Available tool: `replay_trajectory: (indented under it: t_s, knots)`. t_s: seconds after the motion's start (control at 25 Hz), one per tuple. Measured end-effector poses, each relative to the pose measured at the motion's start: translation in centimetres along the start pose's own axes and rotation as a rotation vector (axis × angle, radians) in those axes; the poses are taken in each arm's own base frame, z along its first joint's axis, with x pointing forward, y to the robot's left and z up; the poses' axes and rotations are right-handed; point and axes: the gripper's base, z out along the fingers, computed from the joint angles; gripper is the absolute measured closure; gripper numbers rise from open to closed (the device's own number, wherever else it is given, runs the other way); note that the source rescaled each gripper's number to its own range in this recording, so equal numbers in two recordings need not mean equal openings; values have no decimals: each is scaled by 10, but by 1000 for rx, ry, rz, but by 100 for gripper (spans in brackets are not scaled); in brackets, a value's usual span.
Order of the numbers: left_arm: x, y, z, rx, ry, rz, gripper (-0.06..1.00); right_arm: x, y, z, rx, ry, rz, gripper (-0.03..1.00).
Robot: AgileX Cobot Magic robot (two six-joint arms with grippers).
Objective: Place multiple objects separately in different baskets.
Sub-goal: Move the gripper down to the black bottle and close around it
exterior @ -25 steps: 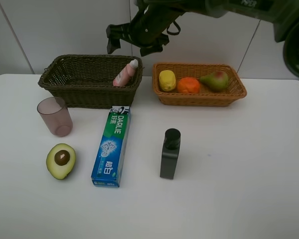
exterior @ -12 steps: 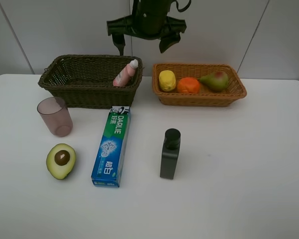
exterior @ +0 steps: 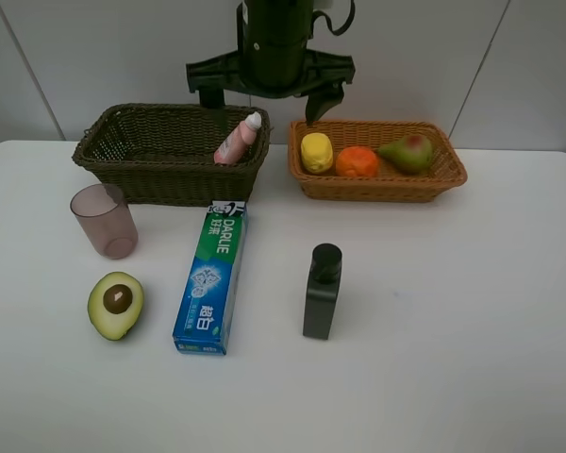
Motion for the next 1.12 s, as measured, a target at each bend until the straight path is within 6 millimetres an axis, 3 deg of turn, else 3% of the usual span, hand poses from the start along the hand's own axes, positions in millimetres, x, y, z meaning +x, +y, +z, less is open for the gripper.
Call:
replay_trajectory:
  t_s: [0.52, 1.12]
  knots:
    - [0, 0, 0, 0, 0, 0, -4, 83, -35, -15, 30, 75, 113, -3]
    - [0, 0, 0, 0, 0, 0, -4, 139, -38, 30, -61, 165, 237, -3]
